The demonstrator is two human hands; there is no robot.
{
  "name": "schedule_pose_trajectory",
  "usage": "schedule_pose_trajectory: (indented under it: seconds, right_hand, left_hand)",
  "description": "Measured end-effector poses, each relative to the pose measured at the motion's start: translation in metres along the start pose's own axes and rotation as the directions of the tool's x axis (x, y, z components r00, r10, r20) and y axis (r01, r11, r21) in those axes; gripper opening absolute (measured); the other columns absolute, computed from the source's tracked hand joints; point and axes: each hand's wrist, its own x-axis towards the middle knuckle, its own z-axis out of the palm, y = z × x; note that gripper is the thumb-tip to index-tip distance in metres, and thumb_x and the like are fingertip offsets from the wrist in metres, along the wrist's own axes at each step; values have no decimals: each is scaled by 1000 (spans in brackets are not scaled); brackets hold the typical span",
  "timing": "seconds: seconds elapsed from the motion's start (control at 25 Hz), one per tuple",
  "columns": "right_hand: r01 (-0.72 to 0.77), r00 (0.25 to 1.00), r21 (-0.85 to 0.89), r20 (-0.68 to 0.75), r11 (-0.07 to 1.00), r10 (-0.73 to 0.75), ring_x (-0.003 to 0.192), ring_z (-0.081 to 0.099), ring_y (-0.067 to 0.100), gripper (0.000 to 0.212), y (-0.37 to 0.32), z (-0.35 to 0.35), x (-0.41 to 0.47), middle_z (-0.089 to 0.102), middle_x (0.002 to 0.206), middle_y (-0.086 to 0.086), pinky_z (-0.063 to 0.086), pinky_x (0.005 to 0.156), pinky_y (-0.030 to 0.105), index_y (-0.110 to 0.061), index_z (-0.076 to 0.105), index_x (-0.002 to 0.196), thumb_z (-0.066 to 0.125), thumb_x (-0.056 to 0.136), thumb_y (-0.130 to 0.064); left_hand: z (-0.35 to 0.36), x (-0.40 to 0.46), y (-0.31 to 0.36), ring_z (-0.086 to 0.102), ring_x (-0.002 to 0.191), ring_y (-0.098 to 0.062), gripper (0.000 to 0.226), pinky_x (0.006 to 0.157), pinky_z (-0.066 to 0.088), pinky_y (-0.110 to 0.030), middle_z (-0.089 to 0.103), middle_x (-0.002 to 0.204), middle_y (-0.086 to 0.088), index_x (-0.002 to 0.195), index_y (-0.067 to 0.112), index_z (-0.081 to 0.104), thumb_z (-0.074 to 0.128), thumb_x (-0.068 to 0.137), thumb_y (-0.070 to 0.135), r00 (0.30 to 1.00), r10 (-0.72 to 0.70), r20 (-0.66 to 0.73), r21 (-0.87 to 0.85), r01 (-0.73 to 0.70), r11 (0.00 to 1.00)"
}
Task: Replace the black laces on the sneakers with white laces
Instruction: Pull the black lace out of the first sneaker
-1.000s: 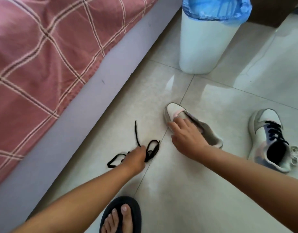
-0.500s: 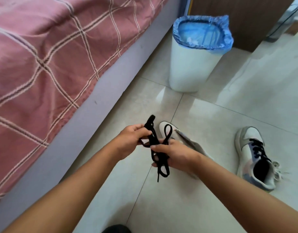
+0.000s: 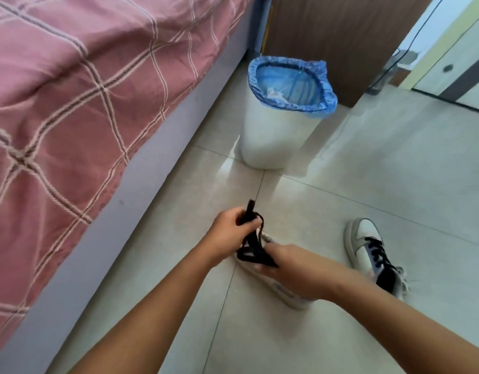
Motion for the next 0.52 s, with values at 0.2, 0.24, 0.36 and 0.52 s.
schedule_pose_trajectory:
  seconds: [0.2, 0.24, 0.36, 0.52]
  right_hand:
    - [64, 998, 545, -50, 836, -44, 50, 43, 12, 6, 5, -48, 11, 51, 62, -2, 34, 45, 20, -13, 54, 90, 53, 95, -13]
    - [97, 992, 741, -129, 664, -1, 45, 37, 10, 8, 10, -52, 17, 47, 56, -2, 31, 42, 19, -13, 50, 88, 54, 93, -9]
    - [228, 954, 973, -228, 23, 197, 42, 43, 8, 10, 12, -33, 35, 54, 55, 1, 36, 43, 20, -13, 50, 87, 58, 85, -8]
    - [345, 891, 870, -185, -353, 414, 47, 46, 7, 10, -5, 12, 52, 56, 61, 3, 38, 41, 16, -11, 53, 84, 53, 93, -5]
  left_hand:
    - [-13, 4, 2, 64, 73, -5, 7, 74, 50, -22, 70, 76, 5, 90, 11, 68, 63, 87, 7, 941, -18, 339, 16, 14, 1000]
    - [-12, 2, 4, 63, 69, -2, 8, 72, 47, -20, 69, 72, 8, 88, 12, 67, 63, 85, 5, 945, 4, 328, -101, 31, 994]
    - [-4, 2, 15, 64, 67, -5, 19, 64, 49, -19, 70, 75, 0, 97, 2, 64, 60, 79, 6, 960, 76, 270, -512, 77, 856]
    - [19, 10, 25, 63, 55, -10, 8, 48, 49, -15, 69, 69, -9, 83, -1, 65, 59, 82, 3, 994, -79, 69, -805, 103, 584]
